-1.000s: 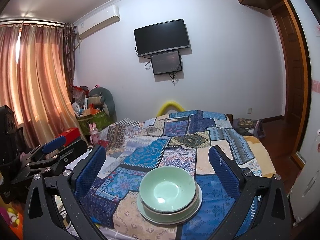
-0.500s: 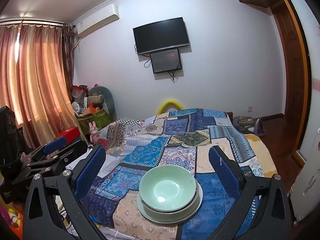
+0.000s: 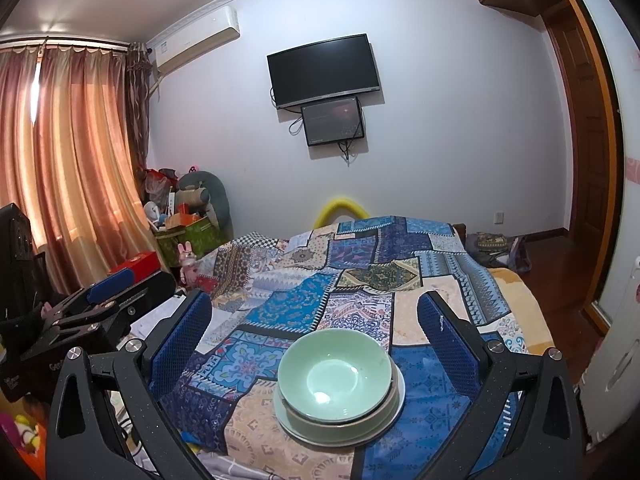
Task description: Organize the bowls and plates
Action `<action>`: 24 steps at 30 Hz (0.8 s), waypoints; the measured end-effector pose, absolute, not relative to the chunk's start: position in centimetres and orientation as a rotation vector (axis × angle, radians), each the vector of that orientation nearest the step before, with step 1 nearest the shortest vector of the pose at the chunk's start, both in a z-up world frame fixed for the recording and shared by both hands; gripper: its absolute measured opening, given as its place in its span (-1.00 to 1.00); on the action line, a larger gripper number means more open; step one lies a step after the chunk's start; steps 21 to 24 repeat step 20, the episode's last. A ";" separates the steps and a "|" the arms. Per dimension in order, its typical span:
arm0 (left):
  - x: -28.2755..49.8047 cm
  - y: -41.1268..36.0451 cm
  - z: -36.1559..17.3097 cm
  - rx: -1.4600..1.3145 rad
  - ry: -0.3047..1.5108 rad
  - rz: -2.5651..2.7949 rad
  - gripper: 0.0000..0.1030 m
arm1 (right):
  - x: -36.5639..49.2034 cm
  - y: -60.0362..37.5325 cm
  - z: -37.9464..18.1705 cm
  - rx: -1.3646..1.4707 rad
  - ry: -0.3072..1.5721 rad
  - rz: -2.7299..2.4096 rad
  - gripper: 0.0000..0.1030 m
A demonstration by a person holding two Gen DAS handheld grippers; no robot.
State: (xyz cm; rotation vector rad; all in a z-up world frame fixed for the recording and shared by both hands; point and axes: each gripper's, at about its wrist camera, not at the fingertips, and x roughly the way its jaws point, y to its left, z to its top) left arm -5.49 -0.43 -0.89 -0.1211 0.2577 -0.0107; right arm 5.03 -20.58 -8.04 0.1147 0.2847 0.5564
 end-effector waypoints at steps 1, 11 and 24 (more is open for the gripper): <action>-5.5 -0.4 -0.9 -0.123 0.257 -0.011 1.00 | 5.0 -20.6 -8.1 0.115 0.284 0.556 0.99; -5.3 -0.8 -0.9 -0.107 0.267 -0.027 1.00 | 4.9 -20.5 -8.1 0.115 0.291 0.555 0.99; -5.3 -1.1 -1.1 -0.101 0.263 -0.023 1.00 | 5.1 -20.5 -8.1 0.117 0.297 0.560 0.99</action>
